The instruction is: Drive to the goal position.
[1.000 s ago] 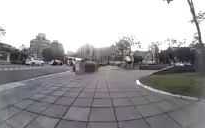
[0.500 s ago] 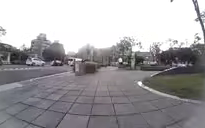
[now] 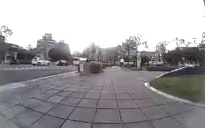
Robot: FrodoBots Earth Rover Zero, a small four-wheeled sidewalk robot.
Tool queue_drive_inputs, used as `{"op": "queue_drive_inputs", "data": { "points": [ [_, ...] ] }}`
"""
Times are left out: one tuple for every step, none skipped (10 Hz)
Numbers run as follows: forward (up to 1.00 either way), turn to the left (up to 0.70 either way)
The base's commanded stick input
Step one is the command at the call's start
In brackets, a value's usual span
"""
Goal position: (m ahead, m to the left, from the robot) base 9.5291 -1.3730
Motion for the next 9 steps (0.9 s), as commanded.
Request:
{"op": "queue_drive_inputs", "data": {
  "points": [
    [1.0,0.0],
    [1.0,0.0],
    [1.0,0.0],
    [1.0,0.0],
    [1.0,0.0],
    [1.0,-0.06],
    [1.0,-0.13],
    [1.0,-0.2],
    [1.0,-0.27]
  ]
}}
